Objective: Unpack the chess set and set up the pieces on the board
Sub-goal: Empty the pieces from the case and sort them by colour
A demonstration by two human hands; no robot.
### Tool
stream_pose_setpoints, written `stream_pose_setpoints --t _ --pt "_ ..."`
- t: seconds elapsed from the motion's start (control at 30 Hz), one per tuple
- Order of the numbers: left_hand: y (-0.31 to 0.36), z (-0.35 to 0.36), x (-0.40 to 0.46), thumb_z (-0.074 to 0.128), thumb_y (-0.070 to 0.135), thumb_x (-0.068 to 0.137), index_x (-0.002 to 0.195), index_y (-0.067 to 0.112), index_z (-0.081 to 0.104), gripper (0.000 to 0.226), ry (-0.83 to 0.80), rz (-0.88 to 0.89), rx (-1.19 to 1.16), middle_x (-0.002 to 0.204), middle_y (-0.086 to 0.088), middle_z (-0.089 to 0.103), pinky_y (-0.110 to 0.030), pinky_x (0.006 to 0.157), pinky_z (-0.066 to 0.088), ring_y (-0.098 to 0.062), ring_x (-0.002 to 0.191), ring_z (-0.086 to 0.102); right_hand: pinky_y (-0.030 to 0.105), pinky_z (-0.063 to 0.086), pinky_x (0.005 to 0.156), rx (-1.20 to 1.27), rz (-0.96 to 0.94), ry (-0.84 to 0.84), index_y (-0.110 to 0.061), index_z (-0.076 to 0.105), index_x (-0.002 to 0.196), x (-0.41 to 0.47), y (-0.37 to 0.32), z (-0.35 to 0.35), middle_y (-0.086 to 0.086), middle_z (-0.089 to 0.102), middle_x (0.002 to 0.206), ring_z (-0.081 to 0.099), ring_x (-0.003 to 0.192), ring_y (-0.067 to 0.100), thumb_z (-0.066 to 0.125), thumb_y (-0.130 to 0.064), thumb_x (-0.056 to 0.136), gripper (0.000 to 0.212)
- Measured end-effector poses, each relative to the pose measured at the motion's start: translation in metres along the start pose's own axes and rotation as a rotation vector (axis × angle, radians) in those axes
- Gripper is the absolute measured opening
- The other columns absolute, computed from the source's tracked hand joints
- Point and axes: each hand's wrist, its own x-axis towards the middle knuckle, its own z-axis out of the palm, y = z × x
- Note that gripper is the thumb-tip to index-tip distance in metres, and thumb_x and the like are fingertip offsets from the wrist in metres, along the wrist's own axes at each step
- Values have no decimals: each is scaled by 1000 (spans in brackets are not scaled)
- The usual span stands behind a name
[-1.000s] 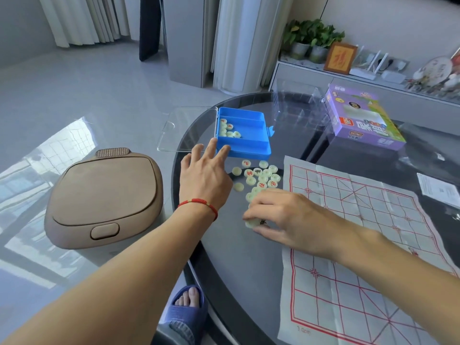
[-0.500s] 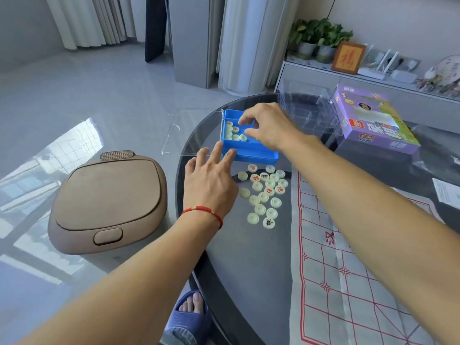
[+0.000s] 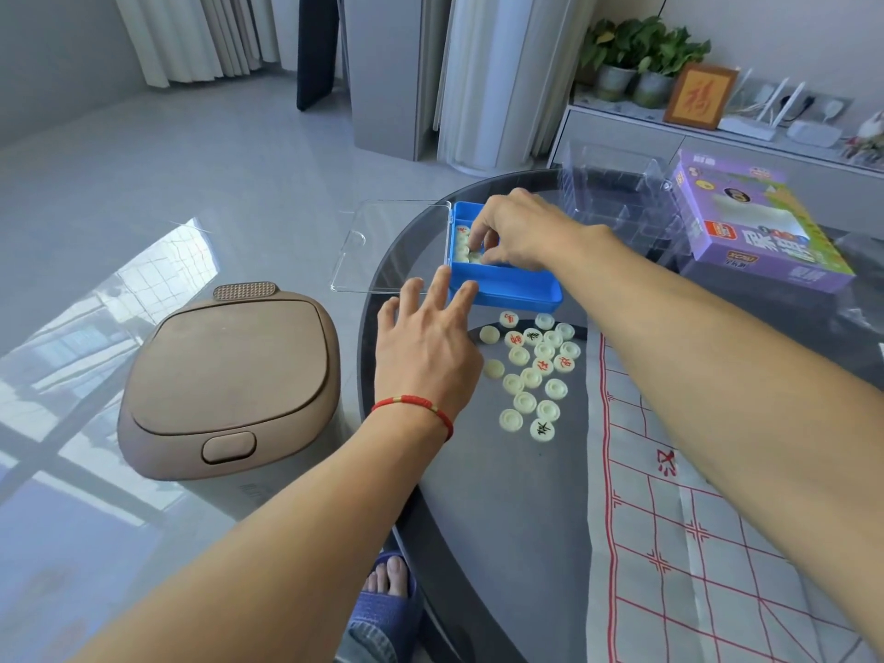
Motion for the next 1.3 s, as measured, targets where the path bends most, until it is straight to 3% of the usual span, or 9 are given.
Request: stream_pose_setpoints --t 0.23,0.37,0.5,0.67,0.73,0.83,0.97,1.17,1.3 --pt "0 -4 0 45 16 89 148 31 38 60 -19 -3 -17 160 1 28 -48 115 28 -29 142 27 39 54 86 -72 -50 117 -28 74 102 -19 8 -18 -1 70 100 65 96 25 74 -43 87 21" --pt "0 -6 0 42 19 87 147 31 38 61 -30 -9 -33 159 2 29 -47 114 28 -29 141 28 34 55 79 15 -162 139 -27 75 95 -81 -5 -43 -12 68 80 63 76 9 70 -41 89 16" --pt "0 -10 -1 50 17 82 148 30 39 68 -29 -22 -162 156 8 36 -42 110 27 -27 136 33 27 50 71 80 -250 21 -31 73 91 -154 -30 -36 -17 66 77 56 68 -6 67 -43 88 14" --pt "-5 -11 -1 66 5 74 144 26 46 77 5 -130 -381 135 -2 59 -35 107 30 -20 134 37 9 31 60 43 -331 -6 -31 72 98 -177 -51 -14 -14 67 87 55 76 3 64 -45 92 17" --pt "-7 -14 -1 61 -2 73 144 25 49 77 -4 -156 -435 136 -6 56 -34 109 31 -21 136 36 12 35 61 31 -345 -1 -31 72 102 -172 -54 -7 -14 67 91 58 84 7 63 -44 93 18" --pt "-8 -20 -3 51 -11 76 145 25 49 78 -14 -183 -490 142 -8 50 -37 112 35 -25 138 37 28 49 69 -14 -347 -12 -31 71 105 -168 -54 3 -13 64 94 60 90 12 61 -43 95 18" --pt "-8 -20 -5 48 -12 80 144 24 50 75 14 -172 -472 143 -7 50 -37 111 36 -25 136 38 23 38 64 -67 -367 8 -31 73 109 -170 -48 2 -12 64 96 59 90 10 60 -46 96 23" --pt "-8 -11 0 52 -10 74 139 21 56 72 57 -93 -399 144 2 56 -40 110 34 -22 133 39 41 56 81 193 -103 253 -27 77 93 -106 -21 -6 -10 72 88 59 78 13 65 -27 93 12" --pt "-8 -12 0 51 -12 72 139 21 57 75 62 -86 -393 143 3 56 -42 110 35 -22 132 41 42 56 90 265 16 216 -27 79 98 -48 -10 4 -9 69 90 63 88 16 60 -15 97 22"
